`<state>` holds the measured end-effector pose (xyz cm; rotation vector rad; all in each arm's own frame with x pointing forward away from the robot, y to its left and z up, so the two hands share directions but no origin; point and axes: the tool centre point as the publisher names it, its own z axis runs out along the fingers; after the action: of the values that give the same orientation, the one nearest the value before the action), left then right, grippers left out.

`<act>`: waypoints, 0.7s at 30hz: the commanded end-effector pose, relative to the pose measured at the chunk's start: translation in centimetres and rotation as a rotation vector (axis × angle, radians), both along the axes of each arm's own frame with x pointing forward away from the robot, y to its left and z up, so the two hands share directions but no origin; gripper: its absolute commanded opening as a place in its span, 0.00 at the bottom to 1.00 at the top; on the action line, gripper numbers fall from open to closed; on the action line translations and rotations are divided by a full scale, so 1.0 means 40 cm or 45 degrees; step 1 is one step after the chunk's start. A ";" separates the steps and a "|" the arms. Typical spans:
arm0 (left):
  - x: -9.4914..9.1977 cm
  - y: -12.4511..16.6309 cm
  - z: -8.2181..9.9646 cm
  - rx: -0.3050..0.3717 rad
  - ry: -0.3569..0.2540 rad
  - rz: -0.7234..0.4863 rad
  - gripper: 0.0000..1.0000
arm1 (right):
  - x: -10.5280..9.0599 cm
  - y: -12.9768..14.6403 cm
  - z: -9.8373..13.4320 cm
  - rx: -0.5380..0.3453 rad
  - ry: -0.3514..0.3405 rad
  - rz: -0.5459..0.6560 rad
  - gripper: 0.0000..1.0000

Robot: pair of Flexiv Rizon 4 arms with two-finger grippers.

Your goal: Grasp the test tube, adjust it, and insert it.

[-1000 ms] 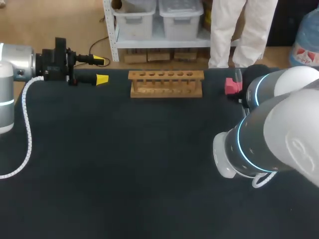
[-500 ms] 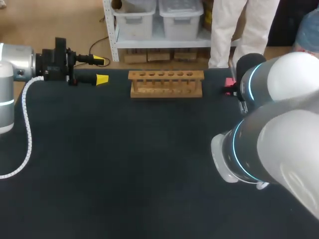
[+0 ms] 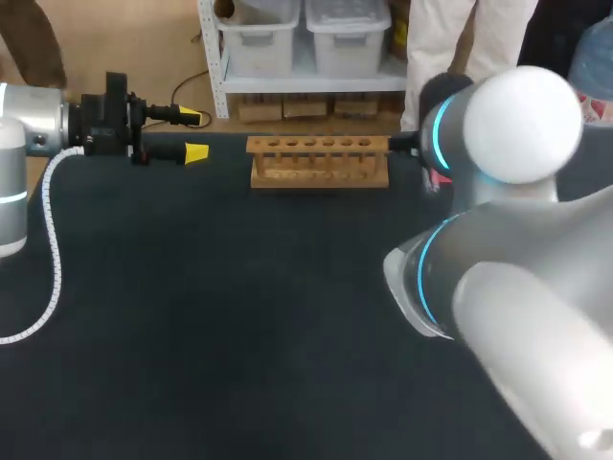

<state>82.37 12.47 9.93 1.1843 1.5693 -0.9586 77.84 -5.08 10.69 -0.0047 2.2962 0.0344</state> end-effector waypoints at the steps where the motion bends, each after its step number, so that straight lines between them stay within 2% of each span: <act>1: 0.000 0.001 -0.003 -0.003 -0.004 -0.001 1.00 | 0.056 0.045 -0.021 -0.022 -0.009 -0.027 0.00; 12: 0.000 0.001 -0.003 -0.003 -0.004 -0.001 1.00 | 0.099 0.130 -0.048 0.005 -0.006 -0.014 0.00; 21: 0.000 0.001 -0.003 -0.003 -0.004 -0.001 1.00 | 0.103 0.178 -0.066 0.017 0.016 -0.050 0.00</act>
<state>82.37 12.47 9.93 1.1843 1.5693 -0.9586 81.86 1.43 8.08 0.0373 2.3080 0.0459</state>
